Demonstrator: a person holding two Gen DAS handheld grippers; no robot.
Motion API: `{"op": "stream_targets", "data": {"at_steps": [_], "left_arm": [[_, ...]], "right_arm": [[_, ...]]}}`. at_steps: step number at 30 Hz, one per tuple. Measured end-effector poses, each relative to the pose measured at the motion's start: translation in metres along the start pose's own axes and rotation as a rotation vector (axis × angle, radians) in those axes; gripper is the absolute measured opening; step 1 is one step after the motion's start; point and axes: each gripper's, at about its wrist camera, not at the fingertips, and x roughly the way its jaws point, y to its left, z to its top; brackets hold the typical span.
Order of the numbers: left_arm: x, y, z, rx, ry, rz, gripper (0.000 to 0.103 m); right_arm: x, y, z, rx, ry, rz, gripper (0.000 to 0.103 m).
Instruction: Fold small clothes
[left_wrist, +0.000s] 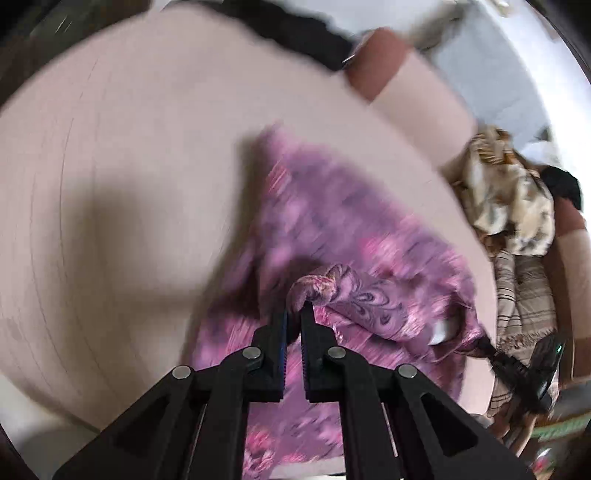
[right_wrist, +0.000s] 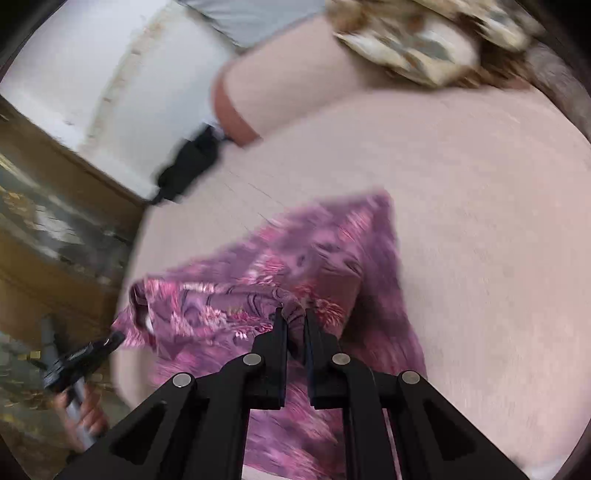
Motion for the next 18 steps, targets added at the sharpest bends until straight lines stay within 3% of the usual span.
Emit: {"op": "stream_targets", "data": {"at_steps": [2, 4, 5, 6, 7, 8, 9, 12, 15, 17, 18], "left_arm": [[0.001, 0.005, -0.015, -0.012, 0.020, 0.042, 0.009], [-0.015, 0.004, -0.023, -0.013, -0.025, 0.011, 0.018], [-0.027, 0.003, -0.030, -0.006, -0.047, -0.002, 0.030], [-0.033, 0.002, -0.034, -0.005, -0.058, -0.011, 0.045], [-0.041, 0.004, -0.038, -0.019, -0.070, -0.025, 0.051], [-0.046, 0.006, -0.043, -0.038, -0.070, -0.036, 0.056], [-0.049, 0.008, -0.046, -0.057, -0.063, -0.052, 0.059], [-0.041, 0.015, -0.045, -0.156, 0.001, -0.121, 0.067], [-0.023, 0.017, -0.030, -0.269, 0.057, -0.197, 0.067], [-0.012, 0.017, -0.015, -0.330, 0.081, -0.197, 0.068], [-0.003, 0.018, -0.001, -0.373, 0.099, -0.145, 0.070]], "right_arm": [[0.022, -0.020, -0.025, 0.077, 0.055, -0.038, 0.009], [0.015, -0.026, -0.028, 0.118, 0.053, -0.009, 0.014], [0.001, -0.026, -0.027, 0.123, 0.011, 0.035, 0.018], [-0.011, -0.024, -0.026, 0.110, -0.024, 0.057, 0.031], [-0.023, -0.023, -0.028, 0.095, -0.056, 0.068, 0.042], [-0.037, -0.023, -0.034, 0.087, -0.100, 0.087, 0.066], [-0.044, -0.024, -0.041, 0.101, -0.118, 0.115, 0.078], [-0.050, -0.038, -0.058, 0.181, -0.100, 0.252, 0.078], [-0.034, -0.044, -0.057, 0.264, -0.045, 0.295, 0.078], [-0.019, -0.055, -0.052, 0.383, 0.004, 0.328, 0.078], [-0.009, -0.054, -0.039, 0.425, 0.017, 0.327, 0.078]]}}
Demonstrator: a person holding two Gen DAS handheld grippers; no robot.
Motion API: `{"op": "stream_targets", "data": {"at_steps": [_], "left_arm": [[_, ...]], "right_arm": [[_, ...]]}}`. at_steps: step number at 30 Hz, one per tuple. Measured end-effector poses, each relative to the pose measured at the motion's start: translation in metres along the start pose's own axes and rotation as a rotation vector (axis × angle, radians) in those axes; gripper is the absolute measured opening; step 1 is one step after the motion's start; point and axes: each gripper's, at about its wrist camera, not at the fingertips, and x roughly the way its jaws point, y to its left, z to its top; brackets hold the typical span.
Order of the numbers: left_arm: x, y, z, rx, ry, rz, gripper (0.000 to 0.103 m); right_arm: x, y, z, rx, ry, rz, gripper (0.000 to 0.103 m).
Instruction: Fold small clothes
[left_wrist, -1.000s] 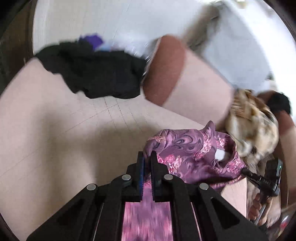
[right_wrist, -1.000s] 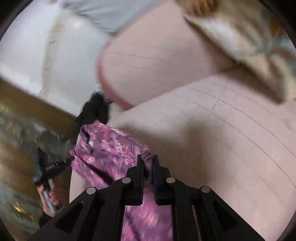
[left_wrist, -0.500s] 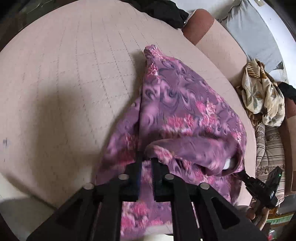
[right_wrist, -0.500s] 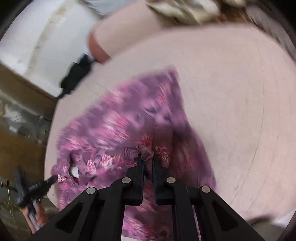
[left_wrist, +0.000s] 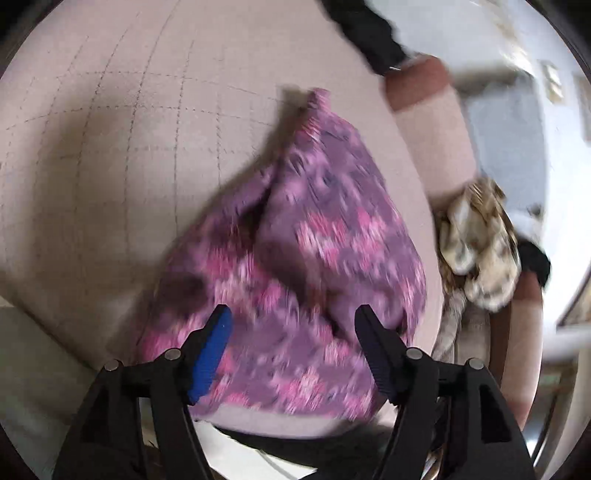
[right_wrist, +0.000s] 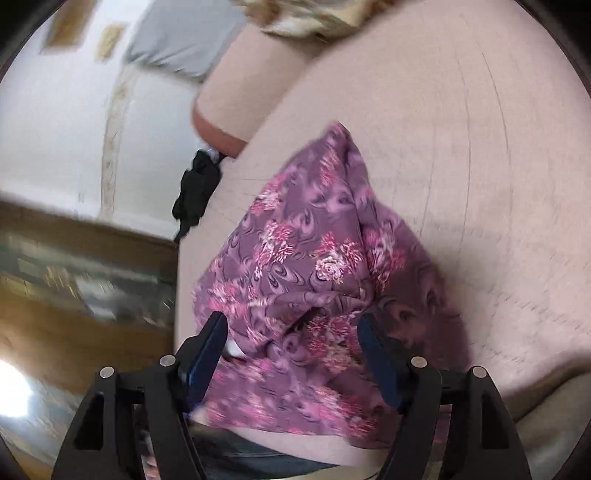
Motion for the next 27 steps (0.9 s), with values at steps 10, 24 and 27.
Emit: {"op": "stream_targets", "data": {"at_steps": [10, 24, 27], "left_arm": [[0.027, -0.006, -0.009, 0.073, 0.034, 0.165, 0.069], [0.010, 0.013, 0.001, 0.092, 0.014, -0.002, 0.010], [-0.028, -0.007, -0.011, 0.221, -0.036, -0.020, 0.010]], "right_arm": [[0.025, -0.008, 0.015, -0.016, 0.052, -0.232, 0.063], [0.031, -0.018, 0.005, -0.019, 0.091, -0.144, 0.009], [-0.010, 0.016, 0.000, -0.150, -0.012, -0.207, 0.008]]}}
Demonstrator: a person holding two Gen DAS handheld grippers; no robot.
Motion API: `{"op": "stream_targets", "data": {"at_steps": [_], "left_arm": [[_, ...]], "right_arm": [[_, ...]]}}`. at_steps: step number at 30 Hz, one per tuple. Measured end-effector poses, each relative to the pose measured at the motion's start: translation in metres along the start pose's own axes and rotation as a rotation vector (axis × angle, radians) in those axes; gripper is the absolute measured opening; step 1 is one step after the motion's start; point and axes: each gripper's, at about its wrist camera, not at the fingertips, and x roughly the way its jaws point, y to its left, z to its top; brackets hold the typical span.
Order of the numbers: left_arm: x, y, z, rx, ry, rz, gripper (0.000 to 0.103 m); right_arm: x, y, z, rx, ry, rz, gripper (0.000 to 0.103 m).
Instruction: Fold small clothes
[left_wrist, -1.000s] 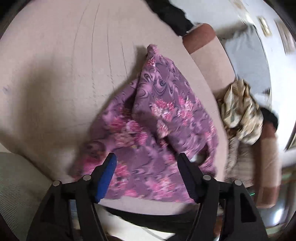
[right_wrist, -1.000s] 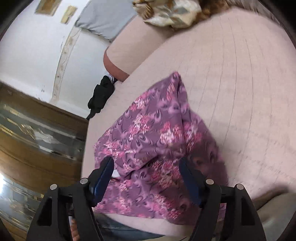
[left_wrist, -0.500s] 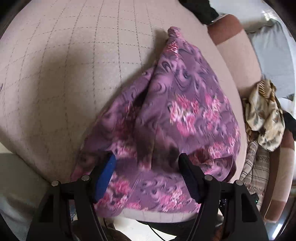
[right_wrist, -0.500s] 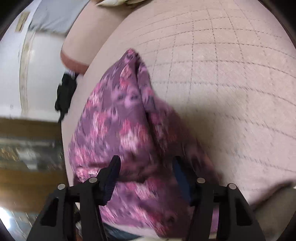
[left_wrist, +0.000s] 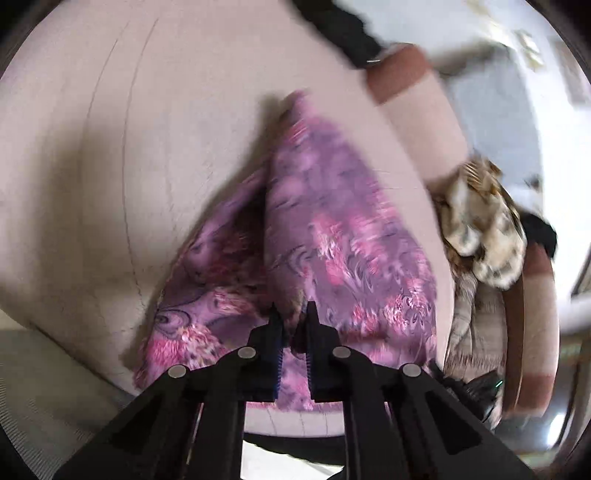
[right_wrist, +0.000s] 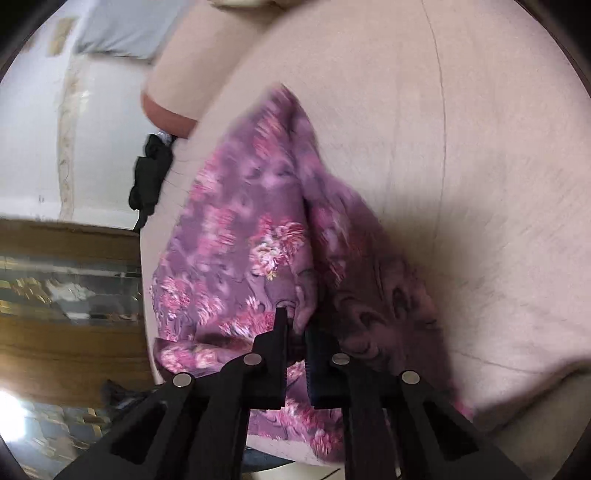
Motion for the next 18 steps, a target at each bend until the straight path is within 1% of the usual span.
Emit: {"op": "stream_targets", "data": {"at_steps": [2, 3, 4, 5, 6, 7, 8, 9, 10, 11, 12, 13, 14, 15, 16, 17, 18], "left_arm": [[-0.006, -0.001, -0.003, 0.032, 0.003, 0.014, 0.010], [-0.001, 0.000, -0.007, 0.051, 0.016, 0.046, 0.010], [0.007, 0.003, -0.010, 0.063, 0.026, 0.083, 0.010], [0.023, 0.007, -0.016, 0.075, 0.044, 0.146, 0.010], [0.034, 0.011, -0.020, 0.072, 0.063, 0.180, 0.010], [0.046, 0.013, -0.024, 0.067, 0.079, 0.207, 0.010], [0.048, 0.013, -0.024, 0.068, 0.074, 0.217, 0.010], [0.045, 0.009, -0.025, 0.084, 0.049, 0.234, 0.010], [0.041, 0.006, -0.024, 0.098, 0.029, 0.236, 0.011], [0.036, 0.004, -0.025, 0.105, 0.007, 0.227, 0.011], [0.034, 0.005, -0.024, 0.104, -0.002, 0.225, 0.014], [0.034, 0.008, -0.023, 0.090, -0.002, 0.240, 0.017], [0.033, 0.014, -0.023, 0.079, -0.001, 0.256, 0.021], [0.031, 0.017, -0.023, 0.059, 0.002, 0.267, 0.029], [0.023, 0.020, -0.023, 0.052, -0.003, 0.250, 0.031], [0.010, 0.019, -0.023, 0.049, -0.047, 0.214, 0.036], [0.000, 0.016, -0.025, 0.054, -0.095, 0.204, 0.055]], "right_arm": [[-0.022, 0.014, -0.002, -0.053, -0.045, -0.040, 0.008], [-0.029, 0.016, -0.005, -0.064, -0.052, -0.062, 0.008], [-0.027, 0.017, -0.009, -0.067, -0.037, -0.094, 0.008], [-0.018, 0.017, -0.012, -0.077, -0.014, -0.141, 0.008], [-0.010, 0.015, -0.014, -0.086, 0.000, -0.175, 0.008], [0.006, 0.014, -0.018, -0.101, 0.020, -0.245, 0.008], [0.020, 0.014, -0.019, -0.116, 0.032, -0.305, 0.008], [0.032, 0.013, -0.024, -0.124, 0.053, -0.349, 0.008], [0.034, 0.016, -0.025, -0.137, 0.050, -0.357, 0.008], [0.032, 0.022, -0.027, -0.166, 0.025, -0.378, 0.008], [0.031, 0.026, -0.027, -0.174, 0.010, -0.383, 0.008], [0.032, 0.027, -0.027, -0.178, 0.000, -0.389, 0.008], [0.035, 0.025, -0.026, -0.174, 0.001, -0.402, 0.010], [0.035, 0.024, -0.025, -0.161, 0.011, -0.413, 0.017], [0.037, 0.025, -0.024, -0.151, 0.020, -0.405, 0.019], [0.030, 0.029, -0.025, -0.150, 0.004, -0.366, 0.022], [0.022, 0.033, -0.026, -0.163, -0.025, -0.338, 0.033]]}}
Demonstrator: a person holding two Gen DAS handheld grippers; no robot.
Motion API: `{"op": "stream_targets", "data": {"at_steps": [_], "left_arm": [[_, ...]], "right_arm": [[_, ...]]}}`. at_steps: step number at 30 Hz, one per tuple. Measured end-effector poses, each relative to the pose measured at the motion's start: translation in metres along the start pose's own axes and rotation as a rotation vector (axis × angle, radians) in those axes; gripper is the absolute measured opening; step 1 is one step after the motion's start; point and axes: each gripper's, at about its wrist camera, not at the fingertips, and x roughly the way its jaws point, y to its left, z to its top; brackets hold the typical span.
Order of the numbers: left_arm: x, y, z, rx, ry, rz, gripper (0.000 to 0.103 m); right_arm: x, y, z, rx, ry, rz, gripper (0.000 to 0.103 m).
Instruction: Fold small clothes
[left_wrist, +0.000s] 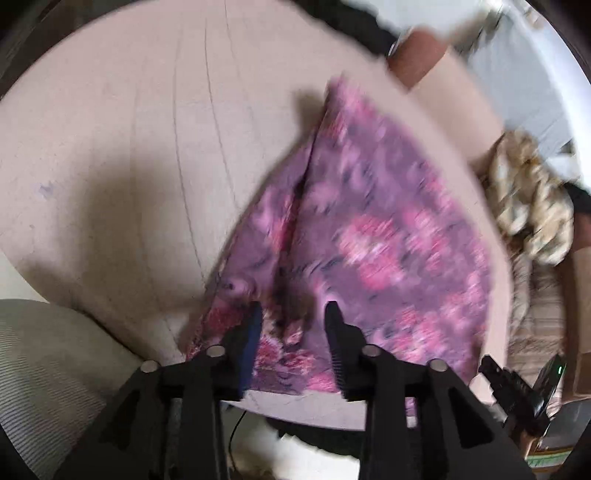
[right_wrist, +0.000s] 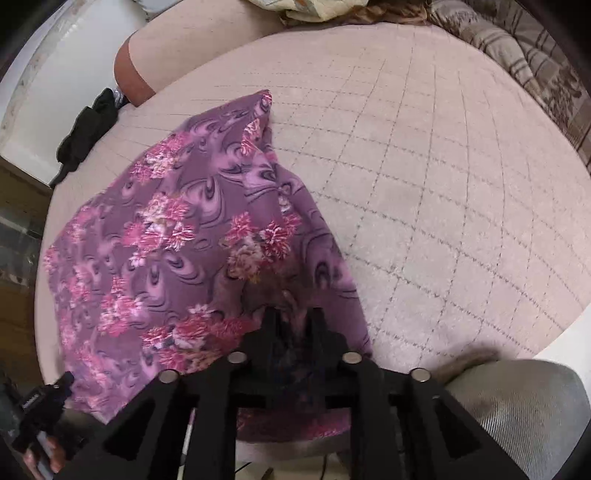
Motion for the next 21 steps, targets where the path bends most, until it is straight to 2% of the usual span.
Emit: {"op": "stream_targets", "data": {"at_steps": [1, 2, 3, 4, 5, 7, 8, 11, 12, 14, 16, 18, 21], "left_arm": [[-0.009, 0.000, 0.000, 0.007, -0.050, 0.018, 0.067], [-0.021, -0.003, 0.003, 0.027, -0.121, 0.077, 0.083], [-0.023, -0.005, 0.006, 0.042, -0.144, 0.113, 0.087], [-0.019, -0.009, 0.011, 0.070, -0.141, 0.172, 0.087], [-0.013, -0.011, 0.013, 0.087, -0.122, 0.199, 0.087], [0.013, -0.016, 0.021, 0.115, -0.030, 0.236, 0.087], [0.026, -0.015, 0.022, 0.113, 0.008, 0.220, 0.087], [0.040, -0.013, 0.015, 0.144, 0.060, 0.168, 0.087], [0.044, -0.013, 0.012, 0.155, 0.082, 0.155, 0.087], [0.042, -0.011, 0.009, 0.158, 0.070, 0.149, 0.084], [0.036, 0.000, 0.009, 0.113, 0.060, 0.120, 0.077], [0.027, 0.016, 0.006, 0.064, 0.055, 0.097, 0.065], [0.020, 0.029, 0.004, -0.002, 0.054, 0.045, 0.055]], "right_arm": [[-0.018, 0.006, -0.003, -0.022, -0.062, 0.029, 0.045], [-0.031, 0.012, -0.004, -0.044, -0.107, 0.051, 0.075], [-0.050, 0.025, -0.007, -0.088, -0.171, 0.103, 0.095], [-0.060, 0.035, -0.007, -0.119, -0.199, 0.138, 0.097], [-0.065, 0.046, -0.006, -0.149, -0.203, 0.170, 0.097], [-0.059, 0.083, 0.003, -0.214, -0.140, 0.282, 0.097], [-0.050, 0.102, 0.008, -0.231, -0.096, 0.367, 0.097], [-0.022, 0.149, 0.014, -0.254, 0.025, 0.519, 0.097], [-0.017, 0.155, 0.009, -0.263, 0.049, 0.535, 0.097], [0.004, 0.185, 0.010, -0.307, 0.130, 0.557, 0.094], [0.016, 0.205, 0.008, -0.349, 0.182, 0.565, 0.090], [0.029, 0.226, 0.002, -0.387, 0.228, 0.557, 0.086], [0.048, 0.254, -0.001, -0.432, 0.278, 0.528, 0.085]]}}
